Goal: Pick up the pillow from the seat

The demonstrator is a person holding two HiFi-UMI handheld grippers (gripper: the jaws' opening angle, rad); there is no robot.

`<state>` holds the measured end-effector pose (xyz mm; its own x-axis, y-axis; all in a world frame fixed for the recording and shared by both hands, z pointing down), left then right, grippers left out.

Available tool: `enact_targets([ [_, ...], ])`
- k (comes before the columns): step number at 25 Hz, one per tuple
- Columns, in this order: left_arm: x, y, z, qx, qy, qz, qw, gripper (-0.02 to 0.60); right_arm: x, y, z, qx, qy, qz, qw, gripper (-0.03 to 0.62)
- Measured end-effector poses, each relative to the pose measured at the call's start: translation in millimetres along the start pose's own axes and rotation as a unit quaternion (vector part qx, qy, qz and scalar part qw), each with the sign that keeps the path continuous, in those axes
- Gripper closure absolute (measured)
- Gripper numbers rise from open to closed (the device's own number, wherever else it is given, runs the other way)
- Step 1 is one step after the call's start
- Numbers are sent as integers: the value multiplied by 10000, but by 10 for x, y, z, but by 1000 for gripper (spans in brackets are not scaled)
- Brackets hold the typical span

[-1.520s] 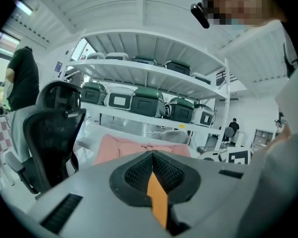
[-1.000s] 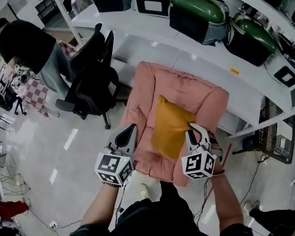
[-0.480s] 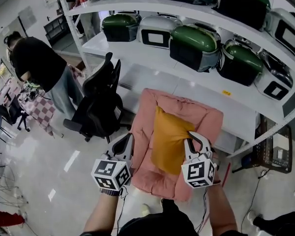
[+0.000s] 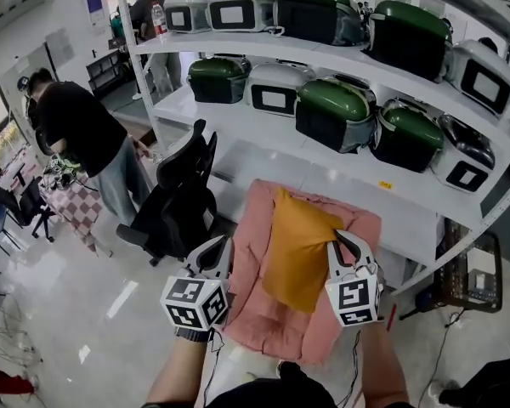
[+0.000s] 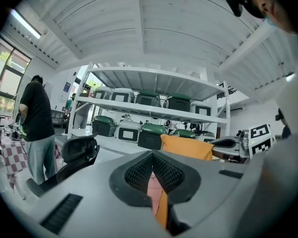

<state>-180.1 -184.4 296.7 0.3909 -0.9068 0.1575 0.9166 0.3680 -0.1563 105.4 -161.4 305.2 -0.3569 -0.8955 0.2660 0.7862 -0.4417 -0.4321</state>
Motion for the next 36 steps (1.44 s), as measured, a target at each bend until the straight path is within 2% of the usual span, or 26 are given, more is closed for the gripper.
enact_targets([
  [13,-256,-20,-235,89,252,29,9996,577,-259,19,-245,282,450,120,9985,574],
  [36,-336,-4,-260,183,355,130,9991,577,-358,-70,-335,299,554,225,9978,574],
])
Point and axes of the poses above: the fingertips, and each gripper's own axes: x forward along the fingers, y to its right, z out of its underside, the point moved 9 cm from there along -x, backward along the fingers, and after that the axes turned 9 degrees about -z, right-handed, at the moved point
